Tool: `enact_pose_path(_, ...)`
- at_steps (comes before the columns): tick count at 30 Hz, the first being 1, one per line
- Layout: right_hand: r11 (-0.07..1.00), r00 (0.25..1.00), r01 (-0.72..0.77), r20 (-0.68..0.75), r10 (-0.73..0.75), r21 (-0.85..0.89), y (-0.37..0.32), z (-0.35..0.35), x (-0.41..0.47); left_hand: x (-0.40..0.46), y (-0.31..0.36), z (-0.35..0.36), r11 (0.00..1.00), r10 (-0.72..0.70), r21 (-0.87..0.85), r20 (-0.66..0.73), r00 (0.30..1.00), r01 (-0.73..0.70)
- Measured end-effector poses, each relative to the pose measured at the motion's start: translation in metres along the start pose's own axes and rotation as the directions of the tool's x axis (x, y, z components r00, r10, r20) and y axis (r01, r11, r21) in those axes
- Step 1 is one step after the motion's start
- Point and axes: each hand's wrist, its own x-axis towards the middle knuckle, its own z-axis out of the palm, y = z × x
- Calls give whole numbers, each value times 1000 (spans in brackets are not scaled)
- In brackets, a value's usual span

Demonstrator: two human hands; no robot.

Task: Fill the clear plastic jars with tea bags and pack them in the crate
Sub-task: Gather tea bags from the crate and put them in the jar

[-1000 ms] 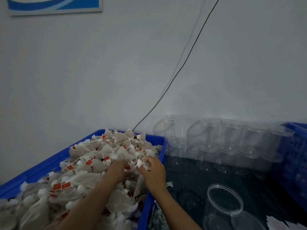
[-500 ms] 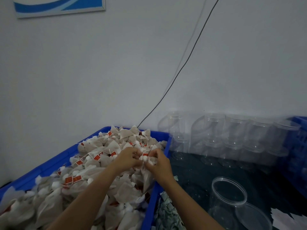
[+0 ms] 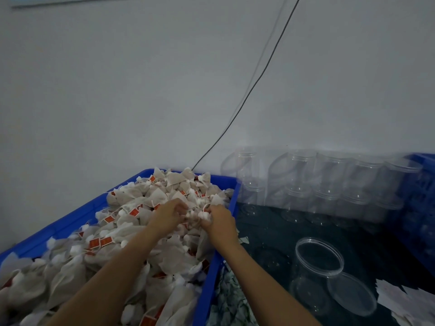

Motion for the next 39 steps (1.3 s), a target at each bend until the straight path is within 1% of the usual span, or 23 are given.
enact_pose_path(1, 1000, 1000, 12, -5, -12, 0, 2, 2, -1, -1, -6, 5, 969, 23, 240, 116, 993, -51)
enact_pose_path(2, 1000, 1000, 22, -12, -22, 8, 3, 2, -1, -3, -9, 11, 908, 7, 406, 238, 971, -106)
enact_pose_path(3, 999, 999, 33, -21, -33, 21, 4, 2, -2, -5, -11, 18, 846, -34, 514, 319, 947, -142)
enact_pose_path(4, 998, 999, 42, -31, -41, 36, 4, 2, -3, -6, -12, 23, 811, -64, 566, 340, 938, -150)
enact_pose_path(5, 997, 998, 50, -39, -48, 51, 3, 1, -4, -6, -12, 27, 802, -76, 583, 319, 945, -133)
enact_pose_path(7, 993, 997, 54, -61, -48, 101, 4, 1, -5, -7, -11, 30, 819, -53, 564, 260, 964, -108)
enact_pose_path(8, 988, 996, 48, -76, -38, 145, 4, 1, -6, -6, -11, 29, 845, -40, 528, 223, 974, -86)
enact_pose_path(10, 966, 995, 24, -102, 2, 258, 4, -1, -5, -6, -10, 24, 917, -11, 398, 114, 993, -36)
enact_pose_path(12, 928, 991, -11, -123, 61, 373, 3, -7, -5, -6, -4, 11, 961, 17, 277, -22, 1000, -10)
enact_pose_path(14, 889, 983, -5, -161, 89, 459, 1, -19, -5, -5, 8, -4, 980, 60, 198, -150, 987, -30)
enact_pose_path(16, 861, 973, 20, -206, 99, 509, -1, -39, -2, -6, 26, -15, 989, 103, 131, -231, 968, -74)
enact_pose_path(17, 857, 969, 28, -223, 102, 515, -2, -52, 1, -7, 37, -18, 990, 117, 106, -258, 959, -92)
enact_pose_path(19, 884, 966, 35, -244, 90, 465, -2, -81, 6, -10, 63, -19, 991, 135, 35, -287, 948, -130)
enact_pose_path(22, 931, 973, 15, -222, 71, 364, 3, -135, 5, -18, 109, -11, 963, 189, -138, -277, 942, -234)
enact_pose_path(24, 941, 979, 8, -193, 61, 340, 13, -174, -5, -23, 138, -1, 943, 250, -157, -247, 936, -294)
enact_pose_path(26, 940, 982, 18, -182, 47, 342, 28, -212, -20, -27, 163, 15, 926, 310, -162, -186, 932, -340)
enact_pose_path(28, 929, 983, 6, -172, 62, 370, 46, -243, -39, -31, 183, 34, 922, 330, -176, -108, 938, -345)
enact_pose_path(31, 903, 982, -88, -117, 150, 421, 73, -275, -65, -39, 204, 67, 931, 313, -201, 15, 950, -303)
enact_pose_path(35, 877, 975, -173, -48, 217, 449, 99, -288, -90, -52, 217, 114, 947, 309, -135, 148, 940, -290)
enact_pose_path(39, 823, 961, -241, 8, 277, 514, 118, -283, -103, -64, 209, 145, 953, 278, 66, 188, 942, -295)
